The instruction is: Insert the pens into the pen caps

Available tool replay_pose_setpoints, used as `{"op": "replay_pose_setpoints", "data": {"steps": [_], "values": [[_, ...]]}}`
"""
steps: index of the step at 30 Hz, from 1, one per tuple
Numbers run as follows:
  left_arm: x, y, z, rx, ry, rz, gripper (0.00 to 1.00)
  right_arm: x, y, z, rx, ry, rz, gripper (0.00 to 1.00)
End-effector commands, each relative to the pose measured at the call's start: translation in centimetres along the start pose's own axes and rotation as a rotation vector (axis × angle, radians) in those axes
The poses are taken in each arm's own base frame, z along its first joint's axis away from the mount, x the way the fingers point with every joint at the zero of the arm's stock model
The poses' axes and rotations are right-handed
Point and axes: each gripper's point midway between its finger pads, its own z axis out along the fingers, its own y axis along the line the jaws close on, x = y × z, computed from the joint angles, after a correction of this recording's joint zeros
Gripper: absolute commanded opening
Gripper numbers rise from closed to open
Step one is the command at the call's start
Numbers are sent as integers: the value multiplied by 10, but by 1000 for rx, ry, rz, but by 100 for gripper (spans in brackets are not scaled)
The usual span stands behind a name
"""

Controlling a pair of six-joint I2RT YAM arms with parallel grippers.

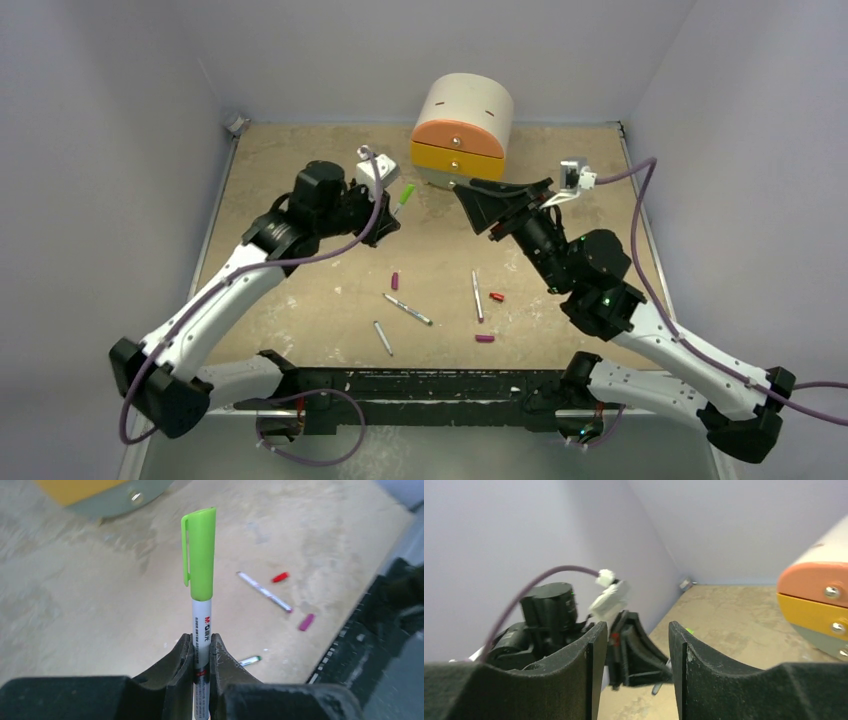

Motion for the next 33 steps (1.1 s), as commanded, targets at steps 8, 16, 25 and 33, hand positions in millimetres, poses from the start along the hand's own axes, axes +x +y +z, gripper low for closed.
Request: {"op": "replay_pose_setpoints", "data": {"steps": [8,16,25,33], "values": [[78,147,40,-667,341,-306,0,62,-62,-29,216,132,29,50],[125,184,33,-868,418,-360,0,75,-77,-34,262,173,-22,49],[147,191,43,-896,394,-443,0,91,-85,-31,288,234,-74,52],[170,192,54,-868,464,-470,9,93,-88,-29,296,250,-110,52]]}}
